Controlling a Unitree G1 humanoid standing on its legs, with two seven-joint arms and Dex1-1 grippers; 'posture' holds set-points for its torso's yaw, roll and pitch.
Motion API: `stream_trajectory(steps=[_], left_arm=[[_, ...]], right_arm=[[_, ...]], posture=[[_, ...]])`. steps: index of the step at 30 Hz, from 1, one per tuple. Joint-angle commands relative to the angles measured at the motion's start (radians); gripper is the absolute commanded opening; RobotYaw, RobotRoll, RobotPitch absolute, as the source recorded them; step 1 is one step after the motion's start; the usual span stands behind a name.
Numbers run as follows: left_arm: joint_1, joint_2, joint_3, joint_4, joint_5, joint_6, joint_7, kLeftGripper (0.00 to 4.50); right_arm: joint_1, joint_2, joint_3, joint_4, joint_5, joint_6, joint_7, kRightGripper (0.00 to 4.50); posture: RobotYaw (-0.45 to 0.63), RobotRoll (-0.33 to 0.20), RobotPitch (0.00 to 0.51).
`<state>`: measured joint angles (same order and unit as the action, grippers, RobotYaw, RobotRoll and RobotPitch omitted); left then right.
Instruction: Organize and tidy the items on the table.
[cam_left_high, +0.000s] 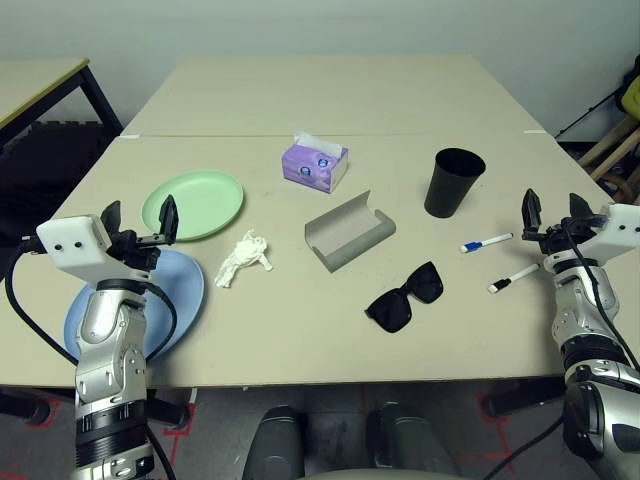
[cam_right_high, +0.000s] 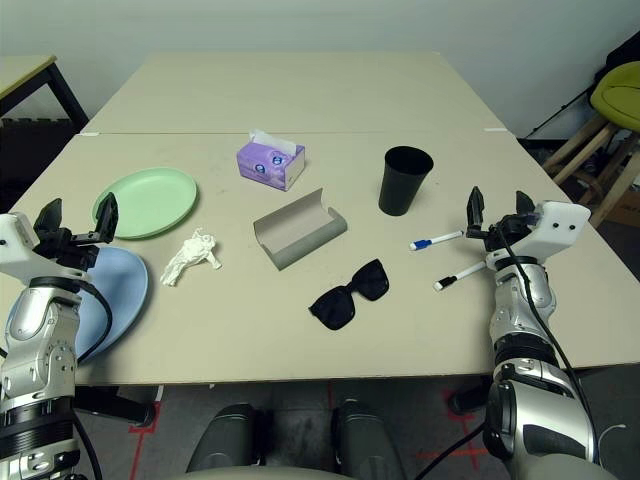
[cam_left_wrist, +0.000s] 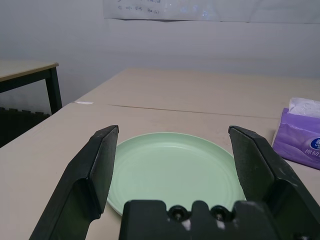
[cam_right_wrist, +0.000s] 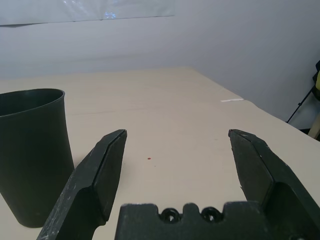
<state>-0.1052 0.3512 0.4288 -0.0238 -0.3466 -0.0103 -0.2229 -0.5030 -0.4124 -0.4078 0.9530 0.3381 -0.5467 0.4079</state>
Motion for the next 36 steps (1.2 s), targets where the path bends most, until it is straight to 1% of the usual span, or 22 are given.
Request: stream_trajectory(steps=[1, 15, 22, 26, 32, 36], left_arm=[[0.011, -0.002, -0.005, -0.013, 0.008, 0.004, 0.004, 4.50], [0.011, -0.004, -0.012, -0.012, 0.008, 0.004, 0.005, 4.50], [0.008, 0.000, -0.011, -0.006, 0.008, 0.005, 0.003, 4.50], [0.006, -0.003, -0.014, -0.007, 0.009, 0.005, 0.004, 4.50], [0.002, -0.001, -0.015, -0.001, 0.009, 0.004, 0.003, 4.50], [0.000, -0.001, -0.018, 0.001, 0.009, 0.004, 0.001, 4.50]], right_arm=[[0.000, -0.008, -0.004, -0.003, -0.007, -0.002, -0.007, 4.47], [0.011, 0.001, 0.004, -0.046, -0.014, 0.010, -0.014, 4.47], [0.022, -0.001, 0.012, -0.086, -0.004, 0.035, 0.026, 4.47], [0.026, -0.007, 0.018, -0.118, 0.011, 0.063, 0.091, 4.47], [0.054, -0.004, 0.043, -0.253, 0.100, 0.196, 0.294, 4.47], [0.081, -0.012, 0.074, -0.329, 0.134, 0.261, 0.428, 4.47]], posture=[[0.14, 0.000, 0.014], [0.14, 0.000, 0.021], [0.14, 0.000, 0.022], [0.14, 0.000, 0.022], [0.14, 0.000, 0.022], [0.13, 0.000, 0.023]])
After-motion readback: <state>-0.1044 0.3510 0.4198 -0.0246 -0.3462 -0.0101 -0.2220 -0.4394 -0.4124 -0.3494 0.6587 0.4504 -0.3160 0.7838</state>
